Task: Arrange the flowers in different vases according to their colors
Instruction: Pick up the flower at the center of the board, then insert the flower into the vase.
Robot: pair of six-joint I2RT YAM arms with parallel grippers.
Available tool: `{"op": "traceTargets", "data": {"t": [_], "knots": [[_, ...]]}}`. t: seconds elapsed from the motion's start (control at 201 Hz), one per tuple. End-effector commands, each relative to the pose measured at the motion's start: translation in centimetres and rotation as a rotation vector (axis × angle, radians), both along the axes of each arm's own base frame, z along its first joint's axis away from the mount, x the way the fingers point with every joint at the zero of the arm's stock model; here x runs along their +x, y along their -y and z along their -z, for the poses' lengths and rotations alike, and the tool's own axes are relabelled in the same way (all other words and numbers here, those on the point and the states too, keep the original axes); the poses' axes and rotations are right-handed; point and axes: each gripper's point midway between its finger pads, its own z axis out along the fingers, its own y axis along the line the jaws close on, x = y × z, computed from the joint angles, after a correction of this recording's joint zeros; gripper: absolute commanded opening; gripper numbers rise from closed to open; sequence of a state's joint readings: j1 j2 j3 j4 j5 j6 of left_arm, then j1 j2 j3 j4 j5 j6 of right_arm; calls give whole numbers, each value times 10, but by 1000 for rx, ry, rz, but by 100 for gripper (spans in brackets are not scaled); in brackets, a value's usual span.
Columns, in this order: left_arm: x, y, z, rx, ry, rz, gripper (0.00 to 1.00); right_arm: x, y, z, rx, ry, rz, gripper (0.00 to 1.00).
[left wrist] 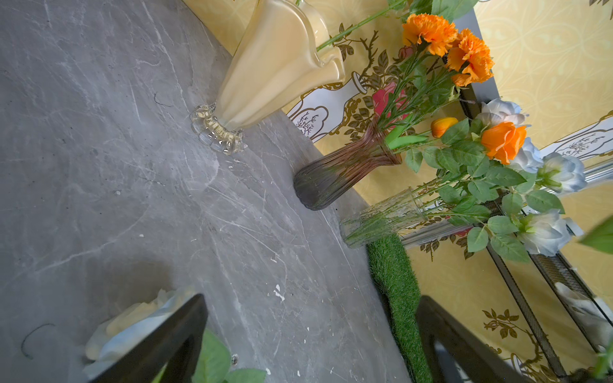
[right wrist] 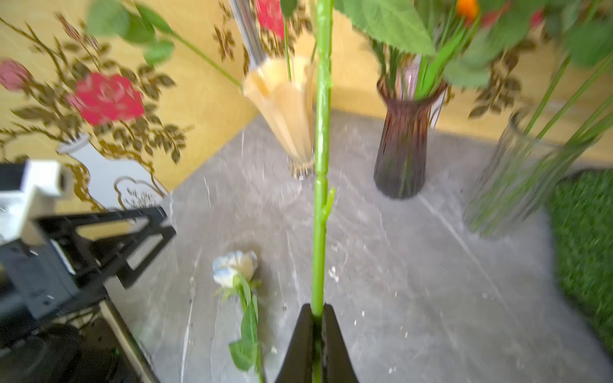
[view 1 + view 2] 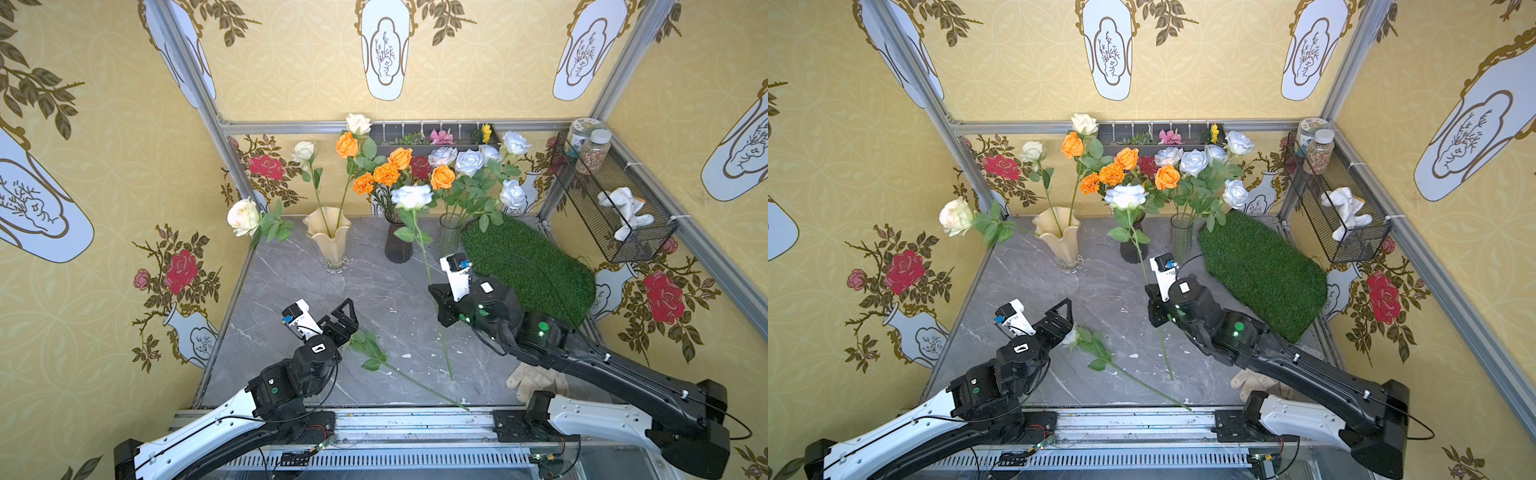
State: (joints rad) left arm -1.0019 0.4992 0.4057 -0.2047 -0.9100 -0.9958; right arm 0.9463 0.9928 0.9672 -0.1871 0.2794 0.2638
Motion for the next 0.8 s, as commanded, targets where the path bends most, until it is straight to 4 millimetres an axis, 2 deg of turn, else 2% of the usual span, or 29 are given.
{"op": "traceTargets", "data": {"t": [0.0,0.06,0.144,0.244,0.389,0.523,0.797], "knots": [[1,1,-4,-6,11,-1,100,21,30,-90,133,358,136,0],[1,1,-4,-5,11,-2,100,30,49,-121,178,493,208,0],[1,0,-5,-7,13,-4,100,44,72,-150,211,612,316,0],[1,1,-4,-5,17,-3,100,68,99,-175,238,682,417,0],[2,2,-6,3,22,0,100,104,130,-201,271,759,523,0],[3,4,-6,12,24,1,100,136,145,-212,277,797,563,0],[6,7,-6,29,30,1,100,196,157,-199,271,781,613,0]]}}
